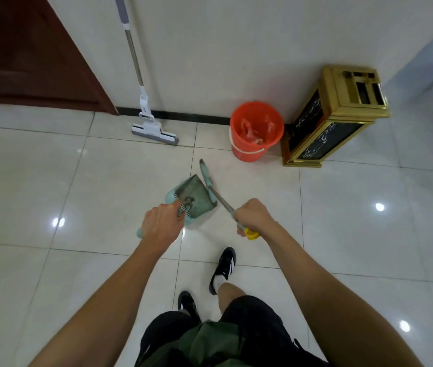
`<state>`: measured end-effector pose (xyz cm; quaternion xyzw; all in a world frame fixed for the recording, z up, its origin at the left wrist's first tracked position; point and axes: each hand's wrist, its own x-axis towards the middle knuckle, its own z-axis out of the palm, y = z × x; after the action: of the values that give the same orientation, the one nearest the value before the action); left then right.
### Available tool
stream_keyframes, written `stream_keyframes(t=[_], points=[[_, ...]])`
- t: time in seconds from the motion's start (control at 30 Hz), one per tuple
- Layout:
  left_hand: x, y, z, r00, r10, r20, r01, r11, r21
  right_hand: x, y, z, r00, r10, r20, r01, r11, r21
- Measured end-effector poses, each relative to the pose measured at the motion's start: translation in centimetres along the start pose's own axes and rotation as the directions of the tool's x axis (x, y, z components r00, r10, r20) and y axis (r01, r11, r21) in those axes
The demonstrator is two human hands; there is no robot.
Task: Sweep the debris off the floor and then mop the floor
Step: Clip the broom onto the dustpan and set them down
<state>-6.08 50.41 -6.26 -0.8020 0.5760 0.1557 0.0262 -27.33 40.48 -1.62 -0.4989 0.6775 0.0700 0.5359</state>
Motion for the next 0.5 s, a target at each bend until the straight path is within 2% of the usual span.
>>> stream_keyframes(t=[0.2,0.33,0.5], points=[[2.9,2.8,2.0,0.998,-0.028,0.062,0.029,0.999,-0.021,3.4,-1.9,-2.3,0.99,0.046,0.137,-0.05,0.998,0.03],[3.9,4.1,3.1,0.994,-0.028,0.104,0.033,0.998,-0.048,4.0,-2.8,-3.0,0.971,0.082,0.226,-0.127,0.973,0.191],[4.4,4.5,4.0,0.989,-0.089,0.117,0.101,0.989,-0.104,5.2,-3.8,-2.0,0.962,0.034,0.271,-0.103,0.964,0.245]])
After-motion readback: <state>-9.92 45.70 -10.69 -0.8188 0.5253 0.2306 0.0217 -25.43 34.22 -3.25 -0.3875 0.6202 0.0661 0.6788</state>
